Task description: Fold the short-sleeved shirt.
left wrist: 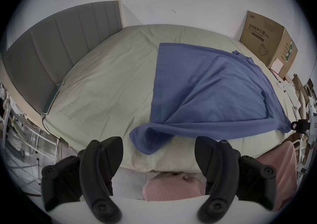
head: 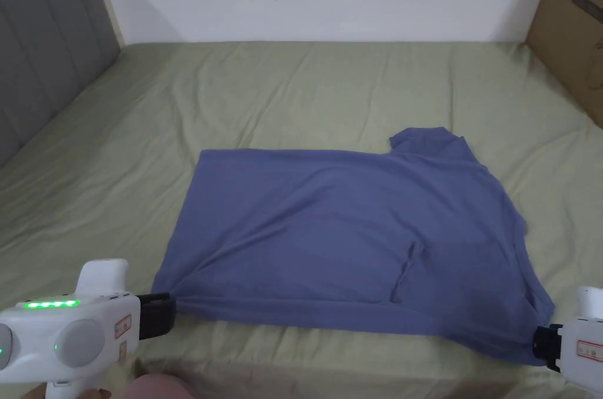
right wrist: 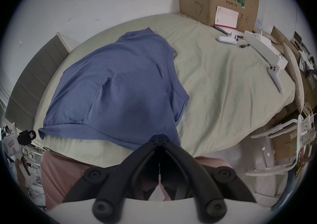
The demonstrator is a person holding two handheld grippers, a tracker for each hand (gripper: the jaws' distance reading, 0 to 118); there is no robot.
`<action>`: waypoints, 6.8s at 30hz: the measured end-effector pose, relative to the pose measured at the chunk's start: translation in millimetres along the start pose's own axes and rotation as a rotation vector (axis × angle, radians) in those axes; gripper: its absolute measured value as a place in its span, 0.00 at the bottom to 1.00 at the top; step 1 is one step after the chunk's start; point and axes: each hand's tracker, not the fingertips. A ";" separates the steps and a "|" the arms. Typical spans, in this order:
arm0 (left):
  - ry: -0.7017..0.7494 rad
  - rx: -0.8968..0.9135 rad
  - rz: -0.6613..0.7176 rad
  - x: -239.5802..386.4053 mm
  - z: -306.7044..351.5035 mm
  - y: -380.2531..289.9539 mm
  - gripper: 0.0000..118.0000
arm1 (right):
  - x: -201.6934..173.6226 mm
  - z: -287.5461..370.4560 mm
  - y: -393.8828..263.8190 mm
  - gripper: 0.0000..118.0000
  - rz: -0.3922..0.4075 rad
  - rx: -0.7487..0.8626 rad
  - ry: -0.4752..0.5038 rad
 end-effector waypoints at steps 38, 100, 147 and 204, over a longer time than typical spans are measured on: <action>0.027 0.005 0.021 -3.8 12.9 33.7 0.02 | 5.5 -5.5 48.0 0.00 0.026 -0.012 0.047; -0.040 -0.117 0.080 -2.6 -86.6 75.3 0.07 | 24.1 -111.6 76.2 0.57 -0.127 -0.150 -0.035; -0.125 -0.011 0.085 6.3 -19.9 98.6 0.00 | -14.4 -42.8 128.4 0.00 -0.021 0.056 0.076; -0.016 -0.143 -0.127 47.6 -207.7 257.6 0.01 | -24.3 -163.1 297.3 0.02 0.111 -0.062 -0.008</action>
